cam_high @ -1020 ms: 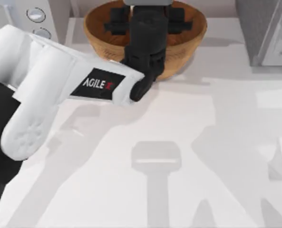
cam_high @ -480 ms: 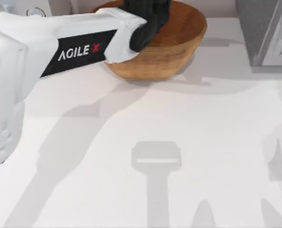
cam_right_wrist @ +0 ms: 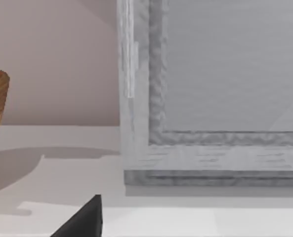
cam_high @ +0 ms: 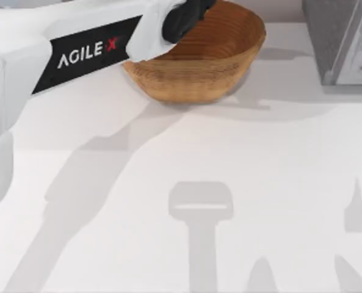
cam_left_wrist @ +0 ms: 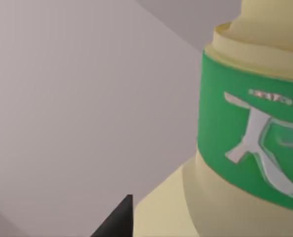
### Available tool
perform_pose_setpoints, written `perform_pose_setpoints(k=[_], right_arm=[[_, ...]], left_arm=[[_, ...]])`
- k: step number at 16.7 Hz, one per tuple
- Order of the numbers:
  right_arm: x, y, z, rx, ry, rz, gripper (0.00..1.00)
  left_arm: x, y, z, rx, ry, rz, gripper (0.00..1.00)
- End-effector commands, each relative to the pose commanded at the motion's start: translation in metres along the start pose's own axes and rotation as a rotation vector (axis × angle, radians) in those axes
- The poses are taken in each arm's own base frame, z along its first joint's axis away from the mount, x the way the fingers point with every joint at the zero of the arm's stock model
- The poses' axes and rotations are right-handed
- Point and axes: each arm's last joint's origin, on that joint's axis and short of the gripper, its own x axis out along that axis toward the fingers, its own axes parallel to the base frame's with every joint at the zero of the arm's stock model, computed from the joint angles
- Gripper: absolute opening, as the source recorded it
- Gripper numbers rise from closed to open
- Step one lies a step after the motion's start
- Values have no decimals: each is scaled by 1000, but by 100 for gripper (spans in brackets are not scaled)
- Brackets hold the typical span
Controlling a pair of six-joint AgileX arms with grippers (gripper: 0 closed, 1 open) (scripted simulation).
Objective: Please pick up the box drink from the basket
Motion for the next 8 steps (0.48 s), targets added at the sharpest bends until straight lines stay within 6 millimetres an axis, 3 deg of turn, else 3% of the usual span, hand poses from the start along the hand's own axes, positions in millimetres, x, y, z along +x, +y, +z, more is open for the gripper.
perform_pose_setpoints(k=[4, 8], right_arm=[[0, 0, 0, 0, 0, 0, 100], [0, 0, 0, 0, 0, 0, 100]], left_arm=[[-2, 7, 0, 14, 15, -1, 0], [-25, 47, 25, 29, 37, -5, 0]])
